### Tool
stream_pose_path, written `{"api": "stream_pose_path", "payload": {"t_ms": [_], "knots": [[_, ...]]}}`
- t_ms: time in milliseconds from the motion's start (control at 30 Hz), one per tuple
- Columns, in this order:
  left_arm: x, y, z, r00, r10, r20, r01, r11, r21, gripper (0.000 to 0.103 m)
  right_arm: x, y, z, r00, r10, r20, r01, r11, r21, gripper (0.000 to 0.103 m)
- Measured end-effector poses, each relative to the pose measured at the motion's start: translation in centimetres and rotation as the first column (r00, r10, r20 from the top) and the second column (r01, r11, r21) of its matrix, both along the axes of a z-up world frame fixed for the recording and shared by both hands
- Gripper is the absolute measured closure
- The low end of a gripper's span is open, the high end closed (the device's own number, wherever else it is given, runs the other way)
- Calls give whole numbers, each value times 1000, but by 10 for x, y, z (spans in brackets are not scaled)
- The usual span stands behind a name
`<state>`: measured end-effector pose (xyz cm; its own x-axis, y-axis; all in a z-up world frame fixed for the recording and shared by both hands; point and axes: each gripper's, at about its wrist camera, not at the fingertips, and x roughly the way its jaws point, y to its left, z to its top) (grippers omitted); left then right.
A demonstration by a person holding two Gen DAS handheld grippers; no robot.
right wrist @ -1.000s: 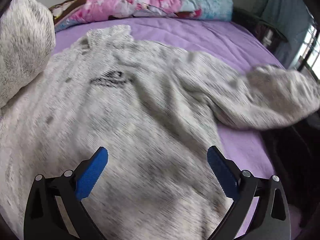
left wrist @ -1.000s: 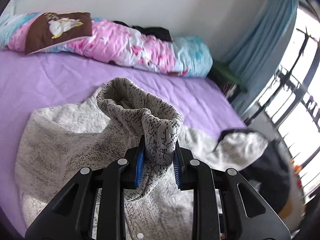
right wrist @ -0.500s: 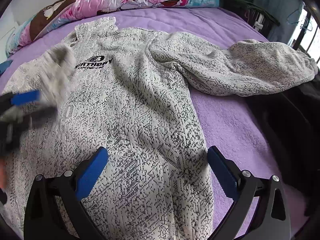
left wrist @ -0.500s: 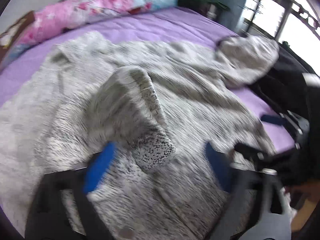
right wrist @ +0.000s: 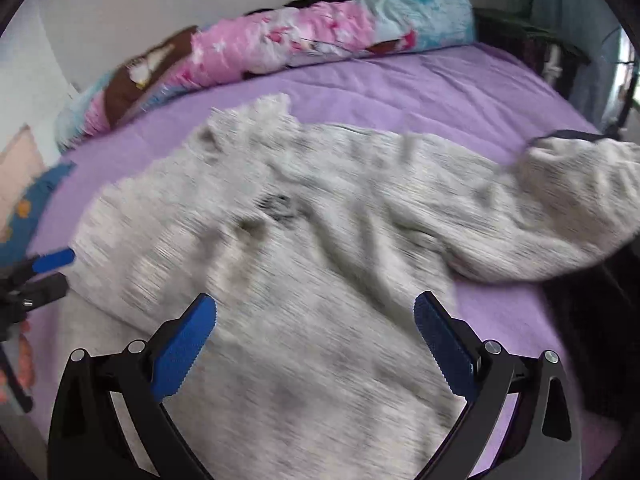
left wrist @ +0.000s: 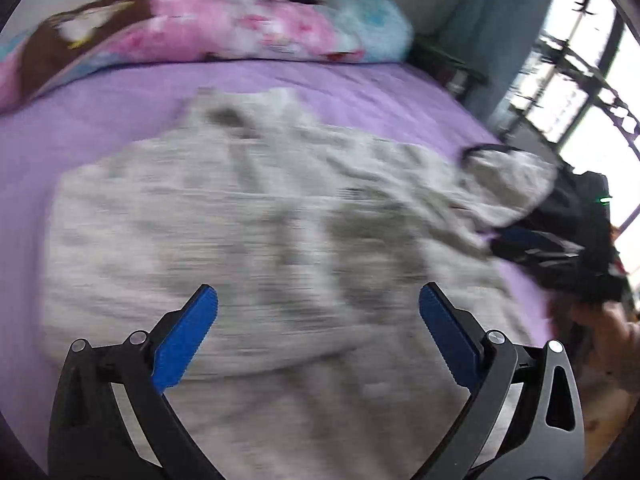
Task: Fold large clothes
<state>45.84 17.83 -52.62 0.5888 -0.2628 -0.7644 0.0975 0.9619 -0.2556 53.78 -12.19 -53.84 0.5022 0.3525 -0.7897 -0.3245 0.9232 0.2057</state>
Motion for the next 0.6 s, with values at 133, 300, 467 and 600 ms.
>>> {"api": "stream_pose_path", "payload": {"t_ms": [133,300,467,600], "knots": [[-2,70,-8,986,167,-7,-166,985,55,6,8,36,-8,999,33,-38,-31,998,53,6],[1,130,-22,959,280,-39,-280,960,3,6,17,61,-19,997,35,-75,-29,996,85,6],[4,144,-27,962,271,-33,-271,962,2,6,30,67,-34,989,42,-139,-25,992,121,6],[10,142,-32,965,260,-30,-260,966,5,6,37,75,-42,985,65,-157,-45,991,129,13]]}}
